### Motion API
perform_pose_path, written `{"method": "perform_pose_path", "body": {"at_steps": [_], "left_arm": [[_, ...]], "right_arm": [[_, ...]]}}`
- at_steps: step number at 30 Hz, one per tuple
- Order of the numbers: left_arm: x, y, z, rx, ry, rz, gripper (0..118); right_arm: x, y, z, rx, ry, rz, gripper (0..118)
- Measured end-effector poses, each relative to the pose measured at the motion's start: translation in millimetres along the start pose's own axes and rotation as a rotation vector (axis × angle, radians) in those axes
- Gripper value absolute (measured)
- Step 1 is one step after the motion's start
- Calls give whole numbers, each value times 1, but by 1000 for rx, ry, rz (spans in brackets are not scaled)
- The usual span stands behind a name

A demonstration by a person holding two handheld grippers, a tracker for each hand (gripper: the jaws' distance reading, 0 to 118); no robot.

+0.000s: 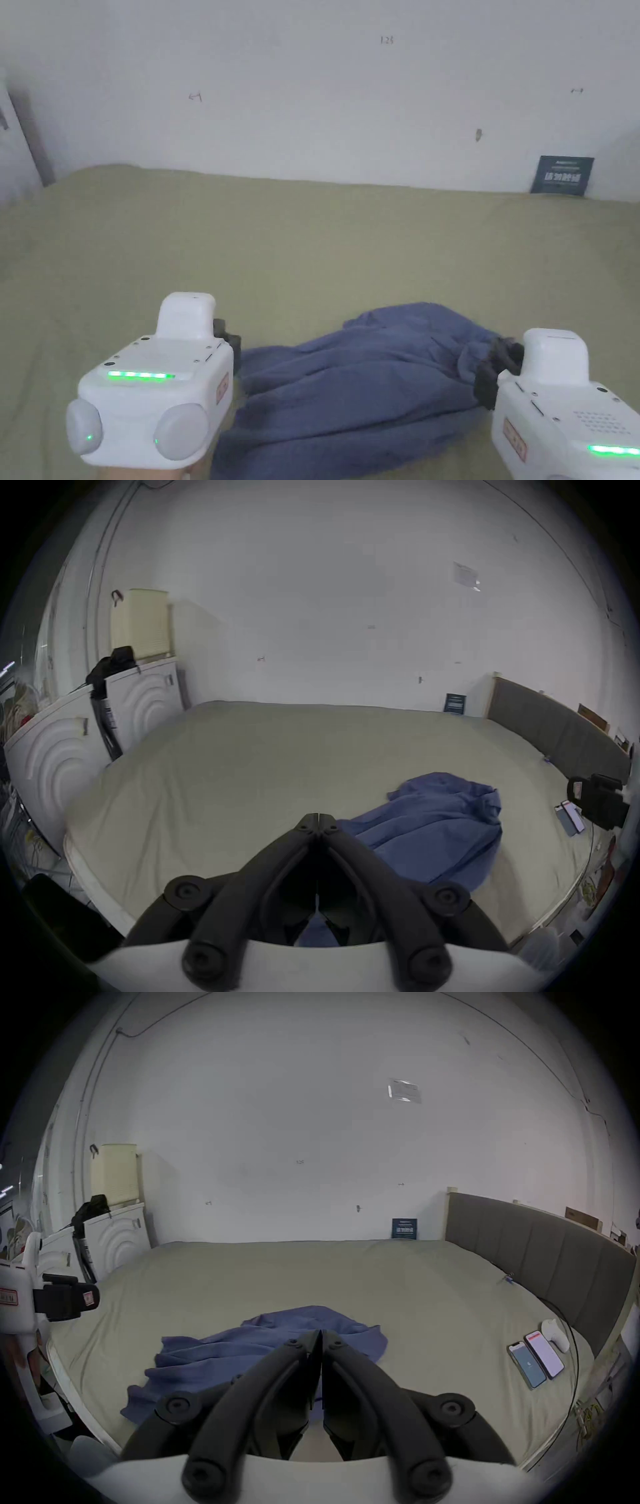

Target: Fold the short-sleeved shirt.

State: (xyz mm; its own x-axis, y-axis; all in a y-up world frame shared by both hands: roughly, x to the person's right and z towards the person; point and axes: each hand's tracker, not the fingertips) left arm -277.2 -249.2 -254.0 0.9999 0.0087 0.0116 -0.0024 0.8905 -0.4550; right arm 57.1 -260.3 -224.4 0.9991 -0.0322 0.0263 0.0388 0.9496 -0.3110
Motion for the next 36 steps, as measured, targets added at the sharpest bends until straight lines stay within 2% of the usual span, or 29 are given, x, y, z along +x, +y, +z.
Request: {"method": "perform_pose_path", "body": {"at_steps": [6,13,17,18,20,21,23,25,29,30,32,33,34,36], "left_arm": [[-22,-2,-24,-77,-6,37,0],[-26,2,-146,-310,-58,28,0],[-17,-6,-221,-448,-63,-46,2],[-16,-7,-232,-452,-54,-37,13],[-6,-9,-241,-516,-44,-35,91],[-4,-12,-249,-535,-25,-44,118],[3,-21,-256,-577,10,-91,111],[5,-31,-261,-570,72,-157,110],[6,-33,-254,-559,48,-135,105],[6,-32,-253,-561,17,-144,97],[15,-25,-244,-550,-68,-101,40],[18,-25,-243,-538,-51,-111,4],[23,-24,-241,-522,-29,-141,3],[27,-30,-246,-542,-35,-207,3]], "right_arm": [[-19,-5,-14,-22,29,12,7],[-18,-19,-44,-81,22,25,7],[-9,-31,-70,-142,11,20,7],[-7,-34,-75,-152,14,20,7],[-4,-42,-85,-172,5,34,7],[-1,-45,-88,-180,5,35,7],[3,-50,-94,-199,0,31,7],[8,-55,-98,-213,-7,24,7],[20,-59,-107,-235,-28,-2,7],[24,-59,-110,-238,-33,-5,7],[37,-54,-120,-262,-44,-29,7],[45,-51,-125,-270,-59,-51,7],[56,-47,-133,-282,-81,-78,7],[81,-37,-153,-307,-124,-81,7]]}}
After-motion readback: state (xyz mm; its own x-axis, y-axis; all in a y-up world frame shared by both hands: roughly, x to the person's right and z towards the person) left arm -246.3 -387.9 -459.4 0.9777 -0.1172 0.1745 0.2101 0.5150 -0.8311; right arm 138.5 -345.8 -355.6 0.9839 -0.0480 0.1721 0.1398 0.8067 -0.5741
